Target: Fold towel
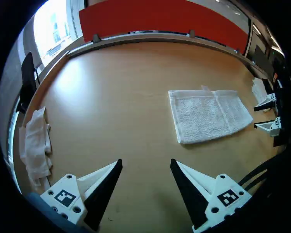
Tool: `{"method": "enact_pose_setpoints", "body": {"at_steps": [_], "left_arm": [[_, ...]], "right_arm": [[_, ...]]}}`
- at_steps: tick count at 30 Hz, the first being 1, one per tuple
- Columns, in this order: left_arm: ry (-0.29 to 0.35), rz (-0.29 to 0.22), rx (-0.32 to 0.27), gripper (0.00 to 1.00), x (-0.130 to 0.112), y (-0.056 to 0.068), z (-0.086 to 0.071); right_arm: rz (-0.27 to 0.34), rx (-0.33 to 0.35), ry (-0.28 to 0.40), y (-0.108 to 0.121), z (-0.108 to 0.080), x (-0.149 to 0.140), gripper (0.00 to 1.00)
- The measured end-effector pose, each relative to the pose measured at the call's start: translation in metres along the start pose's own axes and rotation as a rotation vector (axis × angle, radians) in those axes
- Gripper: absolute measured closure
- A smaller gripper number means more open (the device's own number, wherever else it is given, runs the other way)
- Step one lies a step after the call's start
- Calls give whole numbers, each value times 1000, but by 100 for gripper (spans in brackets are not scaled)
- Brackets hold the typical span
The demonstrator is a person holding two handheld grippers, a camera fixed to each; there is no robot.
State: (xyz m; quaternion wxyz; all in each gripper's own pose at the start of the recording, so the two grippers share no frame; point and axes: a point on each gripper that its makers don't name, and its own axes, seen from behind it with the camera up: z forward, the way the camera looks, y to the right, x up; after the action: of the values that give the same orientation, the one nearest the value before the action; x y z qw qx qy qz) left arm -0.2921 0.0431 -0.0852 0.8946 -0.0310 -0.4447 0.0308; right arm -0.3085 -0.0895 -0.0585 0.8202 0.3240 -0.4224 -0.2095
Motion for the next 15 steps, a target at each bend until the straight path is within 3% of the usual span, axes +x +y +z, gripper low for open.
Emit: {"method": "enact_pose_setpoints", "body": {"at_steps": [9,15], "left_arm": [[0,-33,23,8,-11,-11,-13],[-1,-53,28,8,-16,-15,-17]], "right_arm": [[15,69,-32,-6,5,-9,44],[16,92,-39,-8,9,-10,53]]}}
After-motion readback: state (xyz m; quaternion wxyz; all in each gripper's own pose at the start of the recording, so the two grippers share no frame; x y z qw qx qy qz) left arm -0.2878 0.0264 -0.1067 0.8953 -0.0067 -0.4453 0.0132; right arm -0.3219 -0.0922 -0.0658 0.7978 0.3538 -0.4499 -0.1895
